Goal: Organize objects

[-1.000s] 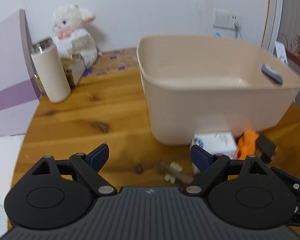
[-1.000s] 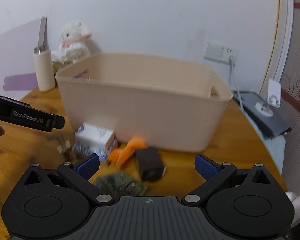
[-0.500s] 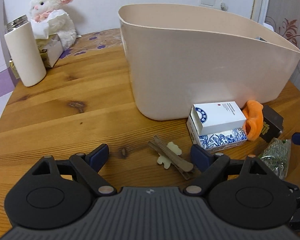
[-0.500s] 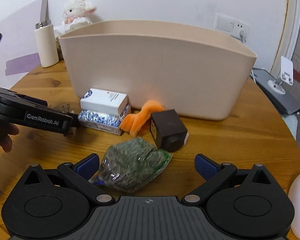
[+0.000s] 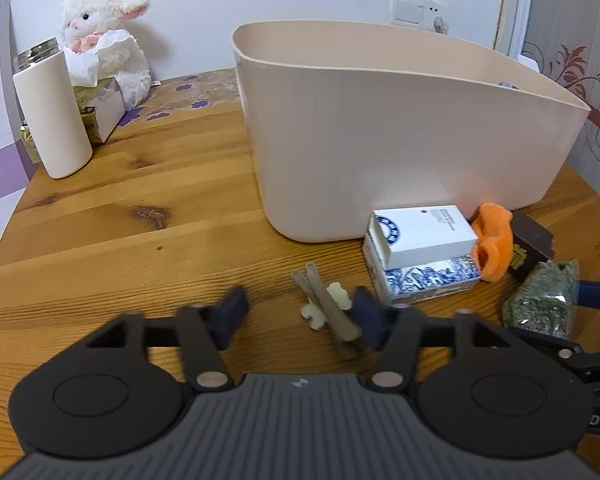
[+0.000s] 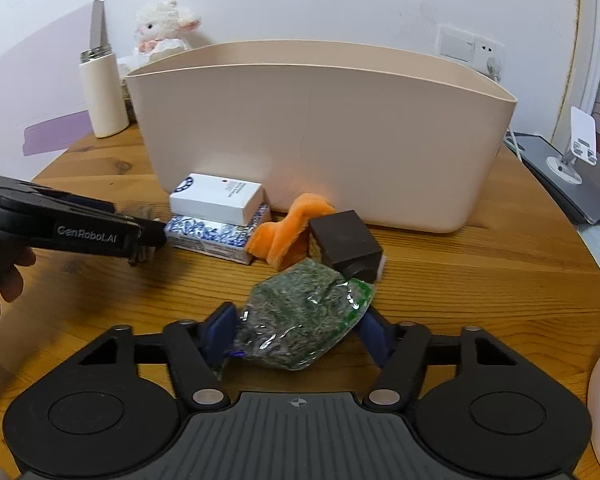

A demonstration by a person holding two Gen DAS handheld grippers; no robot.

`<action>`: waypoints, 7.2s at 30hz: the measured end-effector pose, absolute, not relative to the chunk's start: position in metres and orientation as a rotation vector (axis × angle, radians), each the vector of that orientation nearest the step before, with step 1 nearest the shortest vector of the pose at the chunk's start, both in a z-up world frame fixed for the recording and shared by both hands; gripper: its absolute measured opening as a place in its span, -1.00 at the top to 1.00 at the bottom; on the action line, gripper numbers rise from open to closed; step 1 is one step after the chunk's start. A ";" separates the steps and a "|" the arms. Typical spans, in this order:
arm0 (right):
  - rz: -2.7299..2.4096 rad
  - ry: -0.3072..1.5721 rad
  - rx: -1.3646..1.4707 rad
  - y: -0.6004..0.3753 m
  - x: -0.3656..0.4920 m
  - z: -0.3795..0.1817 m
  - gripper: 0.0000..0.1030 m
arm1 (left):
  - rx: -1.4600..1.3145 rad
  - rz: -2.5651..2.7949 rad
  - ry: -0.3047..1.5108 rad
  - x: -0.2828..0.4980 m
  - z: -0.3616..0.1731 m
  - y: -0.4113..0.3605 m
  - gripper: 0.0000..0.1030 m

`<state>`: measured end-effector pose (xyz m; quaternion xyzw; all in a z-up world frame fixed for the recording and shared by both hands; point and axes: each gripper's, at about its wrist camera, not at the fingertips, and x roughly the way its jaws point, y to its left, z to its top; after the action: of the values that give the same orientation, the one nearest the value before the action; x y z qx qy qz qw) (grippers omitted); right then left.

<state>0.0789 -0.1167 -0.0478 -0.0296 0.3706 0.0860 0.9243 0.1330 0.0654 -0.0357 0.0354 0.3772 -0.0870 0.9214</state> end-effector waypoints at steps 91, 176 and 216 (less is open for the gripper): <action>0.138 0.524 -0.072 -0.144 0.050 0.029 0.20 | -0.017 -0.209 0.585 0.071 0.050 0.085 0.14; 0.245 0.750 -0.105 -0.146 0.136 -0.045 0.06 | 0.021 -0.159 0.825 0.166 -0.020 -0.005 -0.62; 0.224 0.720 -0.108 -0.142 0.091 -0.027 0.44 | 0.045 -0.188 0.773 0.121 -0.008 0.023 -0.18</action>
<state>0.0906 -0.1415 -0.0270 -0.0525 0.3513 0.1095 0.9284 0.1207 0.0229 -0.0078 0.0219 0.3762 -0.0915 0.9218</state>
